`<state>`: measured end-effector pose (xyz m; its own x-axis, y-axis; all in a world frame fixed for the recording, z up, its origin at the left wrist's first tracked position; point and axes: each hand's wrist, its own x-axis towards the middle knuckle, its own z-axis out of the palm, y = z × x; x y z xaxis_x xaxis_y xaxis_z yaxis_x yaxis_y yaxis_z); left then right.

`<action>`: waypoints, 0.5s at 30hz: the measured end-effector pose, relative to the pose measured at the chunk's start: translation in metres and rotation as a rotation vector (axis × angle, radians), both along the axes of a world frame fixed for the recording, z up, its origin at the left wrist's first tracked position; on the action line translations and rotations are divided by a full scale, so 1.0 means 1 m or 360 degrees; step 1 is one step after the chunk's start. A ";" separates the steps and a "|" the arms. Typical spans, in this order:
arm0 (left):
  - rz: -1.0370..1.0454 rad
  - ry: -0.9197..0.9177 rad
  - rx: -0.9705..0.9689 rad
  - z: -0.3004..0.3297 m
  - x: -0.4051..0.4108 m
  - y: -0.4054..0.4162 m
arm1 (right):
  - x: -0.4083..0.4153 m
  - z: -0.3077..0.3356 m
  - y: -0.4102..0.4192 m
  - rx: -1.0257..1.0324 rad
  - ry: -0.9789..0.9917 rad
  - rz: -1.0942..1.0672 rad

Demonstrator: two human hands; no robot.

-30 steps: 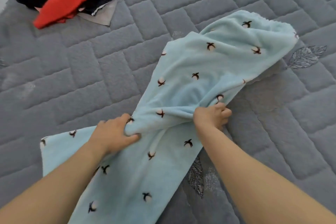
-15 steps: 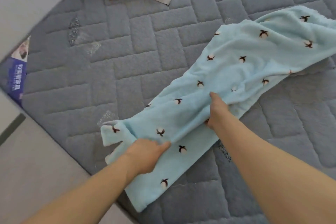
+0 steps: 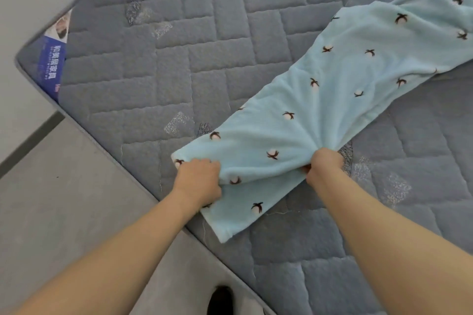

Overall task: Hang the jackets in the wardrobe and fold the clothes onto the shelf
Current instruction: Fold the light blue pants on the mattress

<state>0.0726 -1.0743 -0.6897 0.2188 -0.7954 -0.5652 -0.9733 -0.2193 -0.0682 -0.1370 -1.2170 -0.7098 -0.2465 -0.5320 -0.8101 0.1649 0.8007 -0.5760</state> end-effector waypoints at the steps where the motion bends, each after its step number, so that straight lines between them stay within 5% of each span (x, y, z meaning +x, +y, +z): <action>1: -0.0043 0.0193 0.0106 0.004 -0.014 0.007 | -0.005 -0.001 0.001 -0.0002 0.0095 0.0040; 4: 0.0086 0.0805 0.0830 0.011 -0.035 0.028 | -0.011 0.000 0.030 0.0192 0.0003 -0.0024; 6: 0.0389 0.0945 0.0563 0.009 -0.023 0.024 | -0.001 0.006 0.059 0.0267 -0.0005 0.0259; 9: 0.0795 0.0465 -0.0390 -0.006 0.017 0.004 | 0.014 0.002 0.099 0.0326 -0.0007 0.0439; 10: 0.0896 0.0432 -0.0411 -0.011 0.029 0.001 | 0.019 -0.001 0.110 0.0342 -0.0014 0.0399; 15: 0.0930 0.1143 -0.0121 -0.025 0.033 0.003 | 0.051 -0.004 0.139 0.0391 0.0006 0.0234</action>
